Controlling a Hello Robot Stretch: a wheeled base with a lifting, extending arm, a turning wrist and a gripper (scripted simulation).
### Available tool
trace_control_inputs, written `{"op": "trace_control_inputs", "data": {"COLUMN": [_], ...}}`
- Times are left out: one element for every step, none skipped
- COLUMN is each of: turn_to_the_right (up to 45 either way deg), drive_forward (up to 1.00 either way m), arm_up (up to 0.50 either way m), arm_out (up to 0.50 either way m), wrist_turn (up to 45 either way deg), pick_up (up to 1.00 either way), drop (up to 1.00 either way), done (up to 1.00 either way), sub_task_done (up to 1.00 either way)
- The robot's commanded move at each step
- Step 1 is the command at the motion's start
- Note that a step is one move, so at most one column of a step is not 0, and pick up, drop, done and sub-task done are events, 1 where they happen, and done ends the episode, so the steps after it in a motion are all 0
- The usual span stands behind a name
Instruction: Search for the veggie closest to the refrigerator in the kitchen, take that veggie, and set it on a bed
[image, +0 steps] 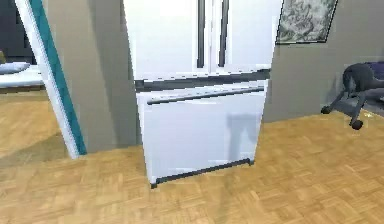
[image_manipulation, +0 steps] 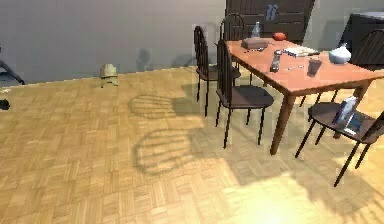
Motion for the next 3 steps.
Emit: {"op": "trace_control_inputs", "data": {"turn_to_the_right": [0.0, 45.0, 45.0], "drive_forward": [0.7, 0.0, 0.0], "arm_up": [0.0, 0.0, 0.0], "arm_out": [0.0, 0.0, 0.0], "wrist_turn": [0.0, 0.0, 0.0], "pick_up": [0.0, 0.0, 0.0], "drop": [0.0, 0.0, 0.0], "done": [0.0, 0.0, 0.0], "sub_task_done": [0.0, 0.0, 0.0]}}
